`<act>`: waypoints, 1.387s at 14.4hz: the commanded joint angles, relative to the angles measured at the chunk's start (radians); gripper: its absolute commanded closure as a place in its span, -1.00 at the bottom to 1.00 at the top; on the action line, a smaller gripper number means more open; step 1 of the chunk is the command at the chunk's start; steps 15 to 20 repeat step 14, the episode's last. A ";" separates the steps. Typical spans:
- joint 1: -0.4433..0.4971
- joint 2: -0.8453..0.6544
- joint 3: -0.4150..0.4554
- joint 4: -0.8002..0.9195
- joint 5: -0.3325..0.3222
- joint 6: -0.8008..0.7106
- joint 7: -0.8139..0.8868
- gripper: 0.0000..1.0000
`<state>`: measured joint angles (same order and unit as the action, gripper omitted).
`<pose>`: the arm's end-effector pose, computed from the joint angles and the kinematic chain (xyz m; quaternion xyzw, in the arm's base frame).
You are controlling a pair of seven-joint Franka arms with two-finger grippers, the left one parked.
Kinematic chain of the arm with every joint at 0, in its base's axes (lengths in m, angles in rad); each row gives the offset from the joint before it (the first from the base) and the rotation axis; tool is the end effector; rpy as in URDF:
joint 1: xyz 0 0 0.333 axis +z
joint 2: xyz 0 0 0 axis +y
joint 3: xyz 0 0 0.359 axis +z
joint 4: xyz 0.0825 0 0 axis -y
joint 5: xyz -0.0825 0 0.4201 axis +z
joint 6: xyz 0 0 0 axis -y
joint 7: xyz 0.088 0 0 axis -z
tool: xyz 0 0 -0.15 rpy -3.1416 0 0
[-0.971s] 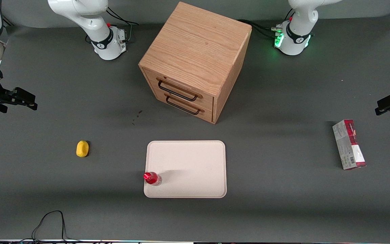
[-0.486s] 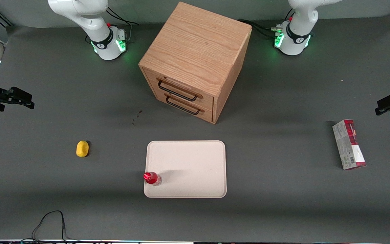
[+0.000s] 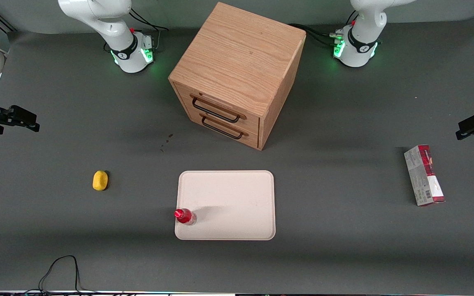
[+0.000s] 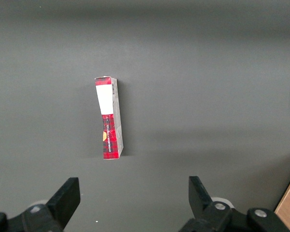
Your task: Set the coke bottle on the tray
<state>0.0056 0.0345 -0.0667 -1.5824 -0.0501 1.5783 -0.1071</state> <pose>0.5989 -0.0435 0.5990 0.9992 0.0237 -0.0214 0.0245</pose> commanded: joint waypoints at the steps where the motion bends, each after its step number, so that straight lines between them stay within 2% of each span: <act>1: 0.013 -0.008 -0.015 0.002 0.016 -0.020 -0.005 -1.00; 5: 0.013 -0.008 -0.013 0.004 0.019 -0.020 -0.005 -1.00; 8: 0.011 -0.007 -0.015 0.004 0.064 -0.020 -0.003 -1.00; 20: 0.013 -0.008 -0.015 0.004 0.064 -0.018 0.032 -1.00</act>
